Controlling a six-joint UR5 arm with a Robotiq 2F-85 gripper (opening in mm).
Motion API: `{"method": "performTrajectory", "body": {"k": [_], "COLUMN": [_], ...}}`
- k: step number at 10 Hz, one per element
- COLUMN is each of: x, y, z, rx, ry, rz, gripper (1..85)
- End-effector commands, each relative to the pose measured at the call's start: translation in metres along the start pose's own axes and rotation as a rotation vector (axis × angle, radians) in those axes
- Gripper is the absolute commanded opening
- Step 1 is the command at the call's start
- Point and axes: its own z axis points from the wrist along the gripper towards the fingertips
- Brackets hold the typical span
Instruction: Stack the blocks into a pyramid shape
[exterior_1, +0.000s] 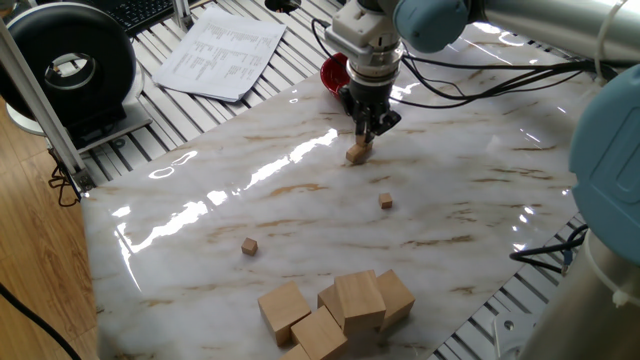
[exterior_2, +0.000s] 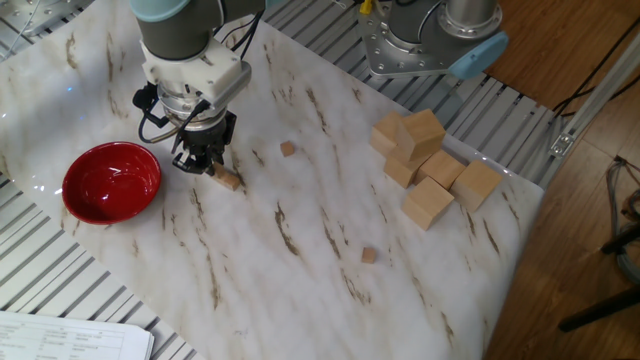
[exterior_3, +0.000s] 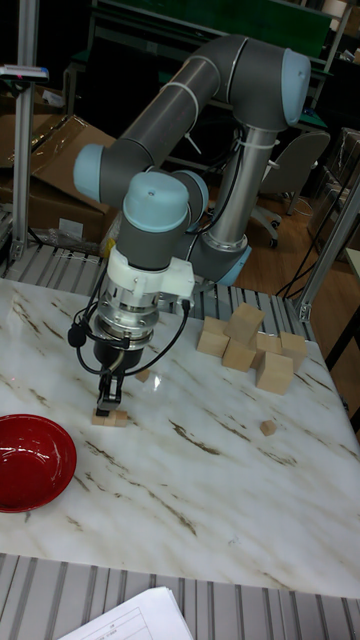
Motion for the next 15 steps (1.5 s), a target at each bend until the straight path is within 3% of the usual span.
{"method": "performTrajectory", "body": {"k": [1, 5, 9, 15], "x": [-0.0016, -0.0017, -0.0017, -0.0031], "y": [0.0014, 0.0015, 0.0015, 0.0016], "z": [-0.001, 0.0004, 0.0008, 0.0015], "rx": [-0.003, 0.001, 0.001, 0.0], "ry": [-0.013, -0.017, -0.018, -0.022], "rz": [0.009, 0.004, -0.005, -0.007], "gripper": [20.0, 21.0, 31.0, 36.3]}}
